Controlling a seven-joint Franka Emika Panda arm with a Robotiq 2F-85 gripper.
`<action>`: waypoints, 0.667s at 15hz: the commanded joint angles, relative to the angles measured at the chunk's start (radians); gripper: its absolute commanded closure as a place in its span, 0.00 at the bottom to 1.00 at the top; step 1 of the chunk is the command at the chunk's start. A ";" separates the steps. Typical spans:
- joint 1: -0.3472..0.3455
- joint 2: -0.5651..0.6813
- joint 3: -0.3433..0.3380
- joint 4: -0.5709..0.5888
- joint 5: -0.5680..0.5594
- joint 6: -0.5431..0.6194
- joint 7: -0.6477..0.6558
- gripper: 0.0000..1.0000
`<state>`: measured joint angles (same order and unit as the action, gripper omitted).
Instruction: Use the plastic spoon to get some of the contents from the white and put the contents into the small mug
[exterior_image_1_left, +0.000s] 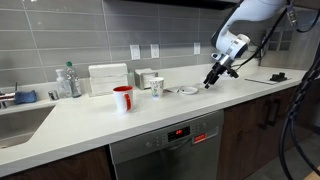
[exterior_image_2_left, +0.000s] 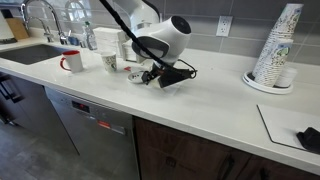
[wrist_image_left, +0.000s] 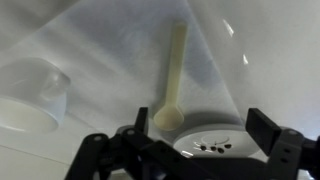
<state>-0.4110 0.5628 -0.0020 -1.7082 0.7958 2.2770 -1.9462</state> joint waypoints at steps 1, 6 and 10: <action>-0.014 0.045 0.006 0.049 0.041 -0.024 -0.032 0.02; -0.021 0.088 0.002 0.116 0.040 -0.061 0.000 0.17; -0.027 0.116 -0.003 0.158 0.031 -0.091 0.020 0.49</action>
<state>-0.4235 0.6383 -0.0035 -1.6061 0.8147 2.2329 -1.9339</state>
